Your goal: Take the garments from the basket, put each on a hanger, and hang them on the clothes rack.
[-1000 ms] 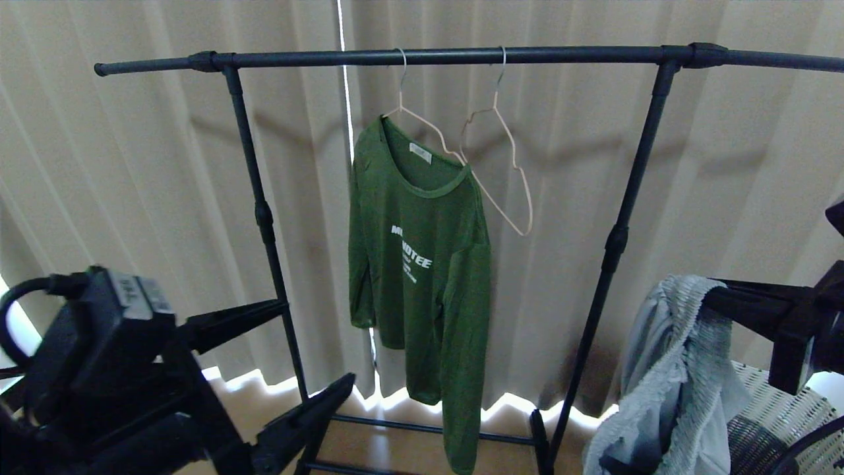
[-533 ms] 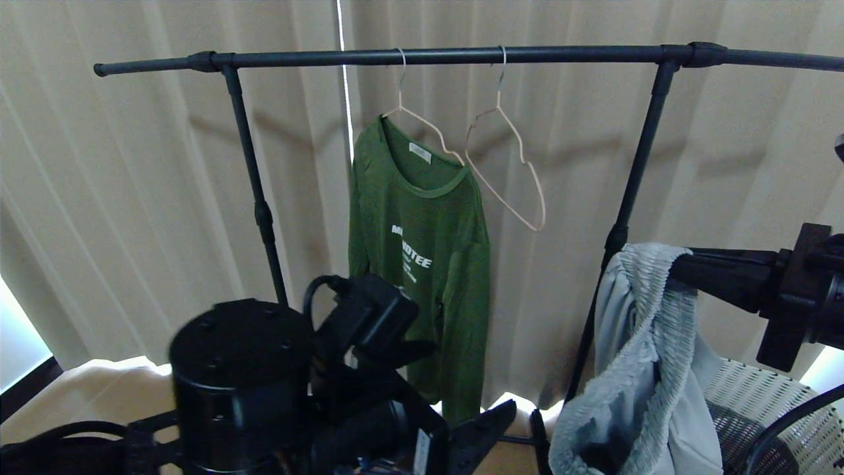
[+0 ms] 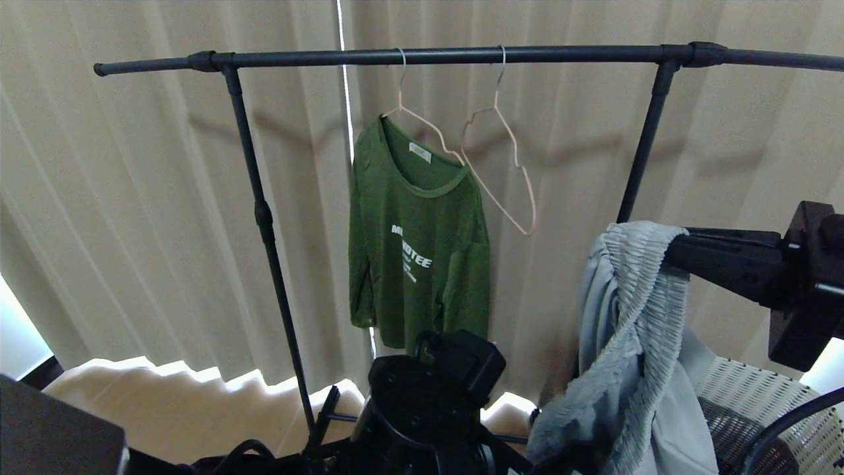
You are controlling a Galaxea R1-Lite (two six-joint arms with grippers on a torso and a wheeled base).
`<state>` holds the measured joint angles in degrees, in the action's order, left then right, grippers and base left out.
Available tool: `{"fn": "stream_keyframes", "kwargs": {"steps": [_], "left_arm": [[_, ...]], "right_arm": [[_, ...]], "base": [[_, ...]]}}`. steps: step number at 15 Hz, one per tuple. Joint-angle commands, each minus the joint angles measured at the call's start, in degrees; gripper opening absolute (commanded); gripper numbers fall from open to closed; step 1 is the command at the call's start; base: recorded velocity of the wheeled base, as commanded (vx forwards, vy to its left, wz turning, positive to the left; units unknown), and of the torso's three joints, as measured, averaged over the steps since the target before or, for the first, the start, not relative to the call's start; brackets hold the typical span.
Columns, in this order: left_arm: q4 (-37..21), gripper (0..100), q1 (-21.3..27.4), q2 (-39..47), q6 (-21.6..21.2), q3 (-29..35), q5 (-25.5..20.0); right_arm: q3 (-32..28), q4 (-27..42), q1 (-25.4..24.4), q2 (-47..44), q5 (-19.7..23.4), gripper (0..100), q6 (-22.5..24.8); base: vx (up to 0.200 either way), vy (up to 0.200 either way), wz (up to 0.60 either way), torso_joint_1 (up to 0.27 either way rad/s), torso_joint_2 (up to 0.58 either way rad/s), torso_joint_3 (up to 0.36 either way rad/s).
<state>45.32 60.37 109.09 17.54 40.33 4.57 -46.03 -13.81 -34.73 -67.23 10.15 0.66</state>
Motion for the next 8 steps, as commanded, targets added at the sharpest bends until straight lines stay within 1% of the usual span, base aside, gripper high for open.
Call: {"fn": "stream_keyframes", "kwargs": {"steps": [1, 3, 6, 8], "left_arm": [[-0.15, 100, -1.04, 2.00, 0.48, 0.45, 0.35], [-0.24, 100, -2.10, 2.09, 0.48, -2.18, 0.79], [-0.15, 100, -4.29, 3.49, 0.48, -2.97, 1.23], [-0.15, 100, -4.47, 3.49, 0.48, -3.32, 1.23]], "right_arm": [[-0.29, 0.01, -0.16, 0.26, 0.04, 0, 0.13], [-0.90, 0.01, -0.07, 0.43, -0.05, 0, 0.13], [-0.90, 0.01, -0.07, 0.96, -0.05, 0, 0.22], [-1.43, 0.01, 0.10, 0.87, -0.05, 0, 0.22]], "base": [[0.000, 0.000, 0.00, 0.000, 0.00, 0.000], [0.000, 0.000, 0.00, 0.000, 0.00, 0.000], [0.000, 0.000, 0.00, 0.000, 0.00, 0.000], [0.000, 0.000, 0.00, 0.000, 0.00, 0.000]]}}
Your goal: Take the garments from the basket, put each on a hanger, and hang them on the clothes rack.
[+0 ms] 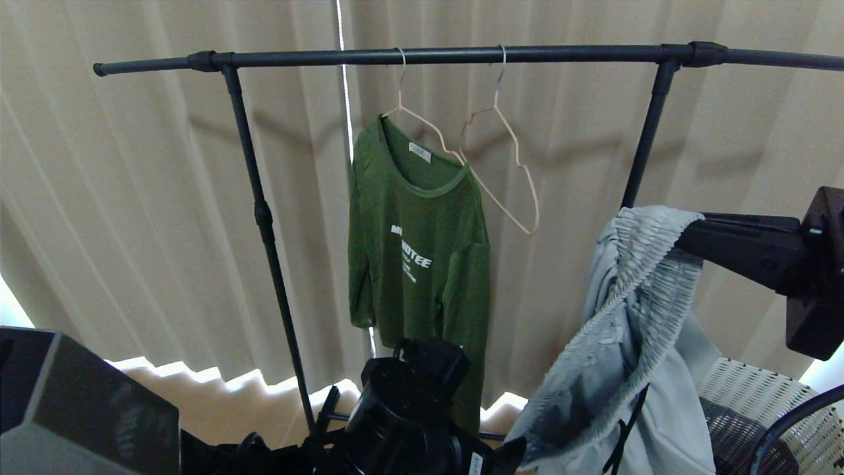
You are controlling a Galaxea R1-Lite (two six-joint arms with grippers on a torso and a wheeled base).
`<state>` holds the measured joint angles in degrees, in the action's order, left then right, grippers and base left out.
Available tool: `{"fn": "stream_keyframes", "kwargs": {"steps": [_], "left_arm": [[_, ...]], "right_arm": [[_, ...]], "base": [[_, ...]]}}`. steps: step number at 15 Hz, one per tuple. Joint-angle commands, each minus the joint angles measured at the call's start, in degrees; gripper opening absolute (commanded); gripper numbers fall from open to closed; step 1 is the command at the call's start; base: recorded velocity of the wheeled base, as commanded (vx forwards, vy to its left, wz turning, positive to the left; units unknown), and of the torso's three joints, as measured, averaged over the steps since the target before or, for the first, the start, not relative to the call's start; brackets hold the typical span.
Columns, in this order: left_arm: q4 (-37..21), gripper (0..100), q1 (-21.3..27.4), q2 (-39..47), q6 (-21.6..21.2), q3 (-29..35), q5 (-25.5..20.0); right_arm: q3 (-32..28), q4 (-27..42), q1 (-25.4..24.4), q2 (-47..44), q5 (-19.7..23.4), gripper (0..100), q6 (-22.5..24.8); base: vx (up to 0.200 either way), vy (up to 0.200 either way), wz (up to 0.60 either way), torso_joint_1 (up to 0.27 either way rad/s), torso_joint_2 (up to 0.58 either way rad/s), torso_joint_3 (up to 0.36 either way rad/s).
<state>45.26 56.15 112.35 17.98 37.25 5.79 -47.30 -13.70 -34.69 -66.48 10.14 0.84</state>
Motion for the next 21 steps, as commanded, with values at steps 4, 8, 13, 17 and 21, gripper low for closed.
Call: {"fn": "stream_keyframes", "kwargs": {"steps": [4, 8, 13, 17, 21], "left_arm": [[1.32, 0, -0.60, -1.17, -0.58, -4.03, 1.50], [5.63, 0, -4.82, -8.11, -5.50, -8.60, 2.91], [-4.66, 0, -18.36, -29.29, -15.43, -5.00, 2.30], [-12.04, 0, -25.48, -36.32, -20.97, 4.23, 1.94], [-11.95, 0, -26.09, -36.32, -26.07, 8.45, 0.01]], "right_arm": [[0.10, -0.01, 0.15, 0.03, -0.12, 0, 0.04], [0.98, -0.01, 0.15, -0.41, -0.12, 0, -0.05], [1.42, -0.36, 0.15, -2.87, -0.21, 0, 0.04], [1.42, -6.95, 0.24, -4.28, -0.39, 0, 0.13], [-0.51, -7.04, 3.05, -4.28, -0.39, 0, 0.21]], "base": [[0.000, 0.000, 0.00, 0.000, 0.00, 0.000], [0.000, 0.000, 0.00, 0.000, 0.00, 0.000], [0.000, 0.000, 0.00, 0.000, 0.00, 0.000], [0.000, 0.000, 0.00, 0.000, 0.00, 0.000], [0.000, 0.000, 0.00, 0.000, 0.00, 0.000]]}}
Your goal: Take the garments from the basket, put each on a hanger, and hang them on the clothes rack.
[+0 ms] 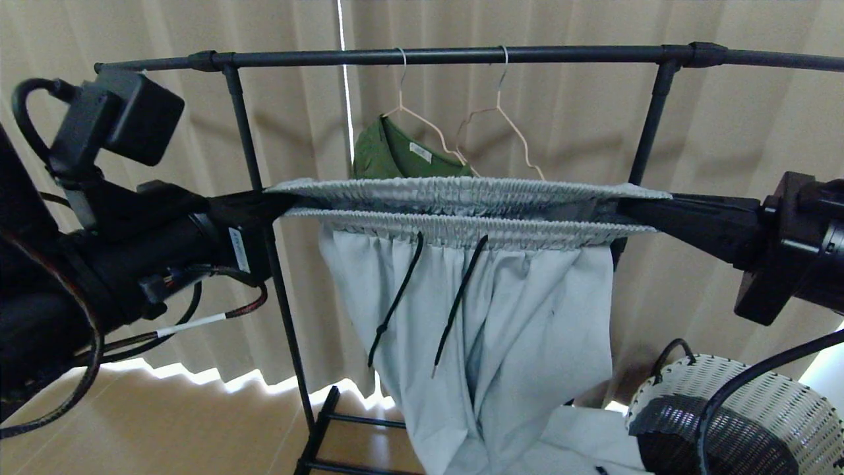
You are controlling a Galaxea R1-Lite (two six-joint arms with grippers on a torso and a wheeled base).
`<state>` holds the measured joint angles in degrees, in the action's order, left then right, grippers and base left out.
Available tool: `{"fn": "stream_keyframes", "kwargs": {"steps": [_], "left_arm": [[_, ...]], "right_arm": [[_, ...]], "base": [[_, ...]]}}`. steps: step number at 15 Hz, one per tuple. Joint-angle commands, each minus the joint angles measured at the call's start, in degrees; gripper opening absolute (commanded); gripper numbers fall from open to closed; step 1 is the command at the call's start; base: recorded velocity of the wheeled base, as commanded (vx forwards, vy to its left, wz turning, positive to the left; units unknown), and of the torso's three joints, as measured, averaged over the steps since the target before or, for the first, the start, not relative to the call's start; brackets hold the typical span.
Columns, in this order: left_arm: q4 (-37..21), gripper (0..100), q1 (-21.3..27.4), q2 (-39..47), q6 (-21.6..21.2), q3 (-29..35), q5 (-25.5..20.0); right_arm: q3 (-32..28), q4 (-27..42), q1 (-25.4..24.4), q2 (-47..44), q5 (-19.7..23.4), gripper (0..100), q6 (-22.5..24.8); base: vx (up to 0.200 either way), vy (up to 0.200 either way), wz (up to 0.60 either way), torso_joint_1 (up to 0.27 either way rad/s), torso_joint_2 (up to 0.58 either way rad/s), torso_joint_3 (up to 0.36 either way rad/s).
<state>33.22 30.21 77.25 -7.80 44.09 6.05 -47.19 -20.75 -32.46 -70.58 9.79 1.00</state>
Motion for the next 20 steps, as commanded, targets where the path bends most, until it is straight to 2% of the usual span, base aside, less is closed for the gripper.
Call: {"fn": "stream_keyframes", "kwargs": {"steps": [1, 2, 4, 9, 12, 18, 20], "left_arm": [[0.00, 0, 0.11, -0.44, -0.37, 5.56, -1.65], [0.00, 0, 1.52, 0.36, -0.02, 8.73, -1.65], [0.00, 0, 3.19, 1.41, 0.24, 10.84, -1.56], [0.18, 0, 4.60, 4.13, 0.33, 9.96, -1.30], [0.27, 0, 6.62, 3.61, 0.33, 9.96, -1.04], [0.27, 0, 7.06, 3.26, 0.33, 9.08, -1.04], [0.27, 0, 7.15, 3.87, 0.24, 9.43, -1.21]], "right_arm": [[-2.91, -0.08, 2.67, -0.96, 0.05, 0, -0.03], [-4.49, -0.08, 3.99, -1.22, 0.05, 0, -0.03], [-5.72, -0.08, 5.48, -1.22, 0.05, 0, -0.03], [-5.54, -0.17, 9.61, -1.49, 0.05, 0, -0.12], [-5.54, -0.08, 9.61, -1.40, -0.03, 0, -0.03], [-5.37, -0.08, 9.70, -0.96, -0.30, 0, -0.03], [-5.37, 0.18, 11.72, -0.52, -0.21, 0, 0.06]], "base": [[0.000, 0.000, 0.00, 0.000, 0.00, 0.000], [0.000, 0.000, 0.00, 0.000, 0.00, 0.000], [0.000, 0.000, 0.00, 0.000, 0.00, 0.000], [0.000, 0.000, 0.00, 0.000, 0.00, 0.000], [0.000, 0.000, 0.00, 0.000, 0.00, 0.000], [0.000, 0.000, 0.00, 0.000, 0.00, 0.000], [0.000, 0.000, 0.00, 0.000, 0.00, 0.000]]}}
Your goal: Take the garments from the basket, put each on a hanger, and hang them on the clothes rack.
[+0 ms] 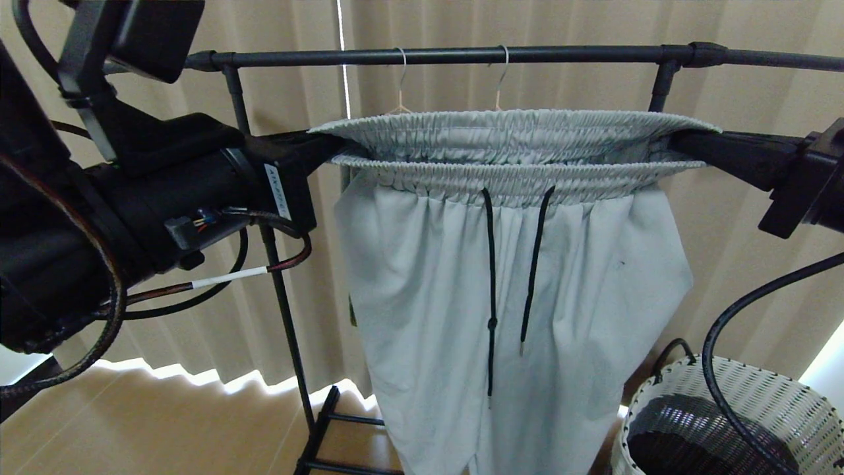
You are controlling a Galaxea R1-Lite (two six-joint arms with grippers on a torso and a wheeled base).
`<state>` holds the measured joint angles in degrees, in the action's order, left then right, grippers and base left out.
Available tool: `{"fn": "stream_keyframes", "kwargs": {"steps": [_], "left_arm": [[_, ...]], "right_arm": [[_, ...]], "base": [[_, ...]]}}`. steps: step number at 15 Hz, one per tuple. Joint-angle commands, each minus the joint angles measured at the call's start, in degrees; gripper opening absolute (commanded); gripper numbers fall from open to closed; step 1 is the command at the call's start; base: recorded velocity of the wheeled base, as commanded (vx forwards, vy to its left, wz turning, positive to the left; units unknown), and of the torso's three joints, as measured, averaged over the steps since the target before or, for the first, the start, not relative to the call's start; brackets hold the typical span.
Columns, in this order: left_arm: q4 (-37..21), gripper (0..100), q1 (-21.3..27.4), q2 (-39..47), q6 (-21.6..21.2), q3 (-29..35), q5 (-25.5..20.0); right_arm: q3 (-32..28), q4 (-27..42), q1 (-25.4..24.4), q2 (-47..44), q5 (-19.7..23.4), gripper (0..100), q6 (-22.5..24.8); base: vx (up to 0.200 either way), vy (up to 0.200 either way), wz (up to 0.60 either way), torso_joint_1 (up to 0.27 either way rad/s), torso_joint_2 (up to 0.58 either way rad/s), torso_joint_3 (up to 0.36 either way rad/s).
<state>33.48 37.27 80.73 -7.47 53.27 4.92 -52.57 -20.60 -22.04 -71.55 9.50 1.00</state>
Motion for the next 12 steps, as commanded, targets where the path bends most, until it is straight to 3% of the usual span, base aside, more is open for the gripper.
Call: {"fn": "stream_keyframes", "kwargs": {"steps": [1, 7, 11, 12], "left_arm": [[0.01, 0, 0.00, 1.10, -0.09, 0.69, -0.18], [6.34, 0, -0.09, 12.88, -0.61, 5.00, 0.00], [6.95, 0, -0.18, 16.31, -0.35, 9.57, 0.08], [6.95, 0, -0.18, 16.74, -0.35, 11.77, 0.00]], "right_arm": [[-0.08, 0.65, 2.62, 1.15, 0.26, 0, 0.14], [4.67, 1.88, 5.25, 5.89, 1.49, 0, 0.14], [5.54, 9.79, 5.25, 11.08, 11.86, 0, 0.14], [7.21, 10.23, 5.25, 12.75, 16.34, 0, 0.14]], "base": [[0.000, 0.000, 0.00, 0.000, 0.00, 0.000], [0.000, 0.000, 0.00, 0.000, 0.00, 0.000], [0.000, 0.000, 0.00, 0.000, 0.00, 0.000], [0.000, 0.000, 0.00, 0.000, 0.00, 0.000]]}}
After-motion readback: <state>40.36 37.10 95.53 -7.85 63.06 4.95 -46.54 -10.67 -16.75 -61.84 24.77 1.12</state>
